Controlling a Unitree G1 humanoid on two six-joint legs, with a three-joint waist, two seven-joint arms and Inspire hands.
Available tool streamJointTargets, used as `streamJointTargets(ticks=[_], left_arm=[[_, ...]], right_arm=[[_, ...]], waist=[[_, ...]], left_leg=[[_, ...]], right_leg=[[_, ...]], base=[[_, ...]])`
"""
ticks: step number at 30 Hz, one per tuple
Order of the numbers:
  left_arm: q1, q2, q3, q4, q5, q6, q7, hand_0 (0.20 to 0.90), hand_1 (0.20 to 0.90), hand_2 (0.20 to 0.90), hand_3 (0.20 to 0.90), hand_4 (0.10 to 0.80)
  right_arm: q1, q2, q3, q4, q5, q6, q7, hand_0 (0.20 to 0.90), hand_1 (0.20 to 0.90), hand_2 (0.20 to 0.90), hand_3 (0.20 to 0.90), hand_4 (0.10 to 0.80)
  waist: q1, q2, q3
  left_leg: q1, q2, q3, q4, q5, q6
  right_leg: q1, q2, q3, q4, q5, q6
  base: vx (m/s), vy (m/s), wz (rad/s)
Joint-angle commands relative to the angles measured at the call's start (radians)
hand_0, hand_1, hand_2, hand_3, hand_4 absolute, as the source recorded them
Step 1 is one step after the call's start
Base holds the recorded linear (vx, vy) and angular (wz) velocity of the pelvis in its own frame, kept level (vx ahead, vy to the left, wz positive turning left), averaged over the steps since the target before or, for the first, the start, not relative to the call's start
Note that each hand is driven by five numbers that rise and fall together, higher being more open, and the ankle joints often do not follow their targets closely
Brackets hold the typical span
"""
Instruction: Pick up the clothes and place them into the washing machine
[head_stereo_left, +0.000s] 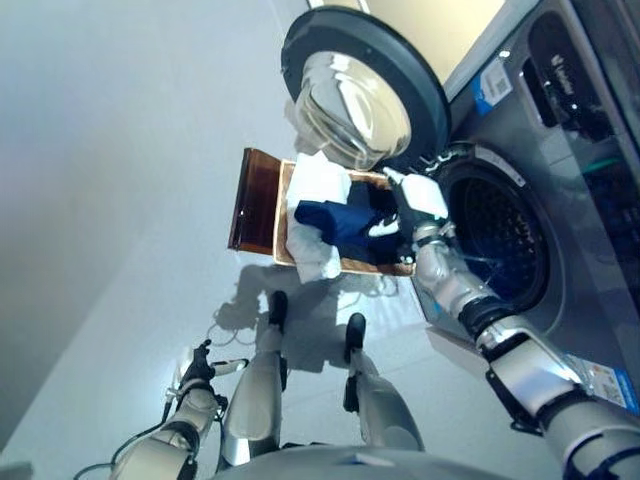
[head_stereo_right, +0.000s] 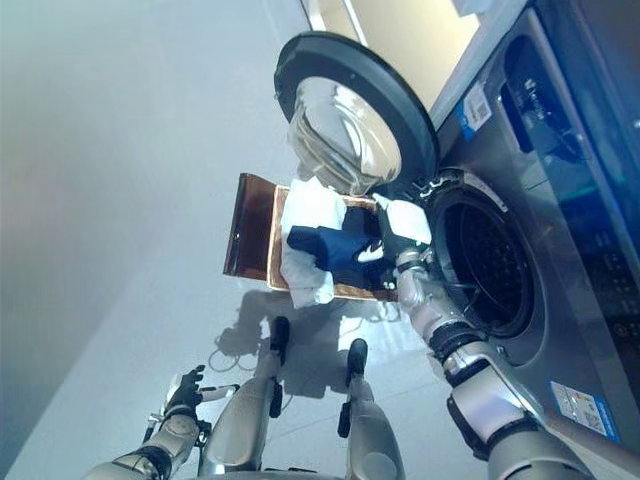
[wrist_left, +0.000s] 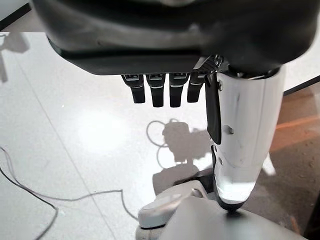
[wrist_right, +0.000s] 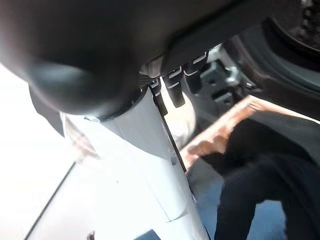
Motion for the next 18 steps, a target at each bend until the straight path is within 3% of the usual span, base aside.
streamJointTargets(ticks=[1,6,13,18], left_arm=[[0.012,0.0,-0.044,0.03,-0.007,0.009,0.038,0.9,0.9,0.9,0.9,0.8],[0.012,-0.006,-0.044,0.013,-0.04,-0.005,0.038,0.9,0.9,0.9,0.9,0.8],[0.025,-0.017,0.088,-0.025,-0.264,-0.055,0.052,0.9,0.9,0.9,0.9,0.8],[0.011,-0.019,0.1,-0.053,-0.301,-0.074,0.057,0.9,0.9,0.9,0.9,0.8]], right_arm=[[-0.1,-0.065,-0.032,-0.072,0.014,-0.022,-0.083,0.9,0.9,0.9,0.9,0.8],[-0.158,-0.089,-0.014,-0.058,0.001,-0.015,-0.088,0.9,0.9,0.9,0.9,0.8],[-0.155,-0.084,-0.013,-0.047,-0.026,0.011,-0.077,0.9,0.9,0.9,0.9,0.8],[-0.121,-0.044,-0.004,-0.026,-0.033,0.007,-0.066,0.9,0.9,0.9,0.9,0.8]], waist=[[0.014,0.042,-0.061],[0.024,0.056,-0.044],[0.041,0.058,-0.011],[0.037,0.047,0.006]], left_leg=[[-0.006,0.009,0.0,-0.008,-0.023,-0.072],[-0.03,-0.001,-0.006,-0.008,-0.017,-0.07],[-0.075,-0.016,-0.029,-0.008,-0.003,-0.063],[-0.085,-0.02,-0.033,-0.008,-0.001,-0.059]], right_leg=[[-0.12,-0.053,-0.011,0.16,0.009,0.046],[-0.148,-0.055,-0.009,0.169,0.015,0.049],[-0.189,-0.057,-0.011,0.176,0.025,0.048],[-0.192,-0.057,-0.009,0.163,0.032,0.047]], base=[[-0.023,0.032,0.08],[-0.028,0.025,0.05],[-0.039,-0.003,0.02],[-0.019,0.0,0.0]])
